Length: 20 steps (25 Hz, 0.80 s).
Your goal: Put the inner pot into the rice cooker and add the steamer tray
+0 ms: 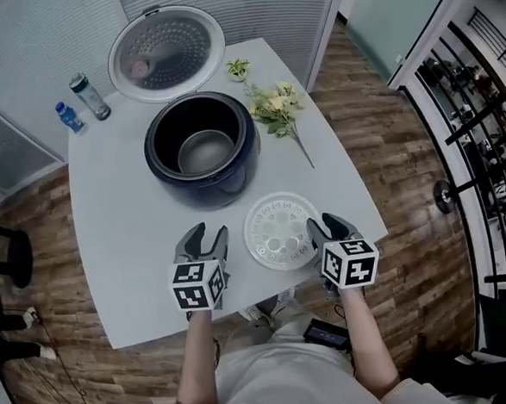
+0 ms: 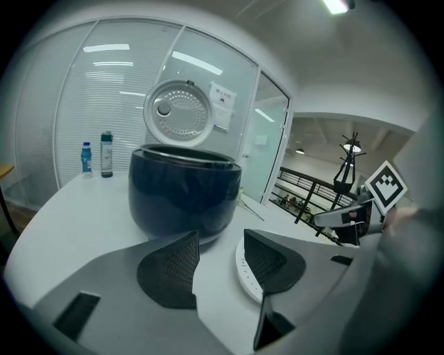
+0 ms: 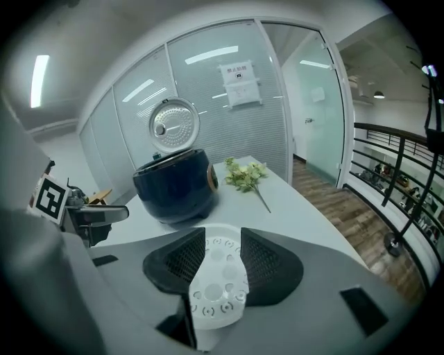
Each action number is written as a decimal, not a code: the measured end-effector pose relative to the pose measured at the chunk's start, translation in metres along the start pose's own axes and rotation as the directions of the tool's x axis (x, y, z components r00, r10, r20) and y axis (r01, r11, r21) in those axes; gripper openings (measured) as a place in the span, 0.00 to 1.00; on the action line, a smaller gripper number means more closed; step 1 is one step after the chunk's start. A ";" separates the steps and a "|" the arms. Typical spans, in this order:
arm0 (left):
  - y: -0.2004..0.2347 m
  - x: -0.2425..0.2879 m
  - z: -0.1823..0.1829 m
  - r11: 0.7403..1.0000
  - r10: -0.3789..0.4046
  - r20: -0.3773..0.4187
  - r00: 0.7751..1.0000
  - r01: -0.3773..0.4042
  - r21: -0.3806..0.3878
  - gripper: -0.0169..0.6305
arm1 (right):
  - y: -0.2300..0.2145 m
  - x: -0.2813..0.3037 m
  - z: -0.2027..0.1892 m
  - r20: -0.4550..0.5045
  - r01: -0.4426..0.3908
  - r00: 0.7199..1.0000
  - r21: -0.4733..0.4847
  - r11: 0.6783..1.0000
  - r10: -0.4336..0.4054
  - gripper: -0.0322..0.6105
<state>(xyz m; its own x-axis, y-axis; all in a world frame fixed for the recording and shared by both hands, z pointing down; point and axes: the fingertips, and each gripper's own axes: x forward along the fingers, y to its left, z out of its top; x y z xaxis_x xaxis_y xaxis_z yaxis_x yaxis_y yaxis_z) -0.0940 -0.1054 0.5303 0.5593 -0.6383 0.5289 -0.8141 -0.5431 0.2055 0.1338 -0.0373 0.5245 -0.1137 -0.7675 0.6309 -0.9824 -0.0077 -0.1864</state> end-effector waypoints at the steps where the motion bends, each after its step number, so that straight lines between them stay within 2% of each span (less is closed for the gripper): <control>1: -0.001 0.005 -0.007 1.000 0.000 -0.015 1.000 0.000 -0.006 0.35 | -0.006 0.004 -0.007 -0.016 0.004 1.000 0.002 1.000 -0.004 0.30; 5: -0.002 0.026 -0.035 0.999 0.009 -0.058 0.998 -0.012 -0.048 0.35 | -0.029 0.015 -0.027 -0.049 0.002 0.999 -0.003 1.000 -0.002 0.30; 9: -0.004 0.041 -0.062 0.995 0.024 -0.105 0.994 -0.034 -0.095 0.35 | -0.044 0.027 -0.044 -0.077 -0.038 0.996 -0.026 0.999 0.036 0.30; 15: -0.020 0.057 -0.080 0.985 -0.009 -0.113 0.994 -0.011 -0.172 0.35 | -0.058 0.047 -0.063 -0.131 -0.072 0.989 -0.008 0.997 0.070 0.30; 20: -0.032 0.070 -0.094 0.984 -0.028 -0.141 0.990 0.002 -0.180 0.35 | -0.068 0.054 -0.068 -0.098 -0.041 0.995 -0.045 0.998 0.036 0.30</control>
<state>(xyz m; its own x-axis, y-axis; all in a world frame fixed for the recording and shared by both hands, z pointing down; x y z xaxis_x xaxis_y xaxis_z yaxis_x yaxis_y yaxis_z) -0.0432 -0.0812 0.6375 0.5543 -0.5398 0.6336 -0.8277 -0.4375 0.3515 0.1845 -0.0349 0.6227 -0.1631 -0.7010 0.6943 -0.9827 0.0528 -0.1775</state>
